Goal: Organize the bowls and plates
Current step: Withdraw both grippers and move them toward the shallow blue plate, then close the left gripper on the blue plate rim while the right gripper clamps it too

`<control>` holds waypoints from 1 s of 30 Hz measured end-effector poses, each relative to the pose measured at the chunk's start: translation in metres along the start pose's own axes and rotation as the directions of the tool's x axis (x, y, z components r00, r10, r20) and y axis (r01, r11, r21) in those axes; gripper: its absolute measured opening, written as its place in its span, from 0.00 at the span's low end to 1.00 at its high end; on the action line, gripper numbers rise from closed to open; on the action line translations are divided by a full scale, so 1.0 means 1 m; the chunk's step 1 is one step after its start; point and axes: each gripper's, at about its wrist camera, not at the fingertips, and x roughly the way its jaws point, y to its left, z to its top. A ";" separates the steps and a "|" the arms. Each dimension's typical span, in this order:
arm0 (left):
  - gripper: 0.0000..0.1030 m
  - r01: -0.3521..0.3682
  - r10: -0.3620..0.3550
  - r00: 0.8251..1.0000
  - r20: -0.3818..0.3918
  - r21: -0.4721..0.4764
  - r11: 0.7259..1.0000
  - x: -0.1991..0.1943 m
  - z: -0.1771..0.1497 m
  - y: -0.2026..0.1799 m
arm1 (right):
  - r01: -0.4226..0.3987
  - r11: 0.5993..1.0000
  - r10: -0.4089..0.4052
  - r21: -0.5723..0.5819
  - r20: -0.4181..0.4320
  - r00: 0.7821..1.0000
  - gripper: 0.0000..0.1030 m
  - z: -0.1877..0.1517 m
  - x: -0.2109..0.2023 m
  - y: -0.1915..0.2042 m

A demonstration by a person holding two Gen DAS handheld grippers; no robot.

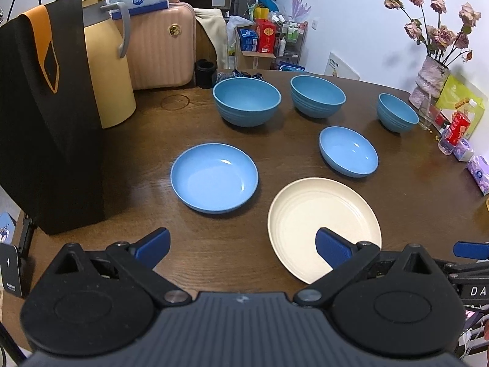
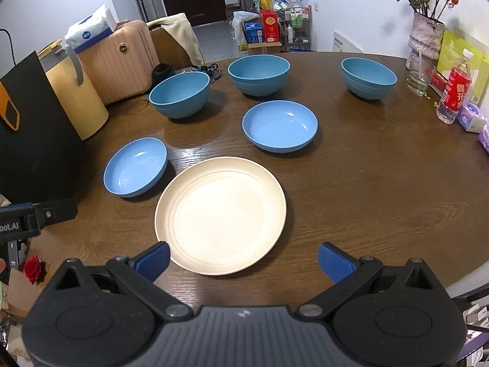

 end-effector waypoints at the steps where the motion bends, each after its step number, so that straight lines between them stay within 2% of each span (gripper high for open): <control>1: 1.00 0.003 -0.003 1.000 -0.001 -0.001 1.000 0.001 0.001 0.002 | 0.001 1.000 -0.001 -0.001 -0.002 1.000 1.00 0.001 0.002 0.003; 7: 1.00 -0.013 0.013 1.000 0.002 0.007 1.000 0.008 0.010 0.016 | -0.001 1.000 0.001 -0.013 -0.014 1.000 1.00 0.013 0.014 0.019; 17: 1.00 -0.046 0.046 0.999 -0.008 0.006 0.999 0.023 0.029 0.045 | -0.051 0.999 0.050 -0.009 -0.046 0.998 1.00 0.040 0.045 0.047; 30: 1.00 -0.064 0.060 0.995 -0.076 -0.045 0.997 0.070 0.051 0.078 | -0.046 0.997 0.040 -0.068 -0.092 0.995 1.00 0.075 0.090 0.086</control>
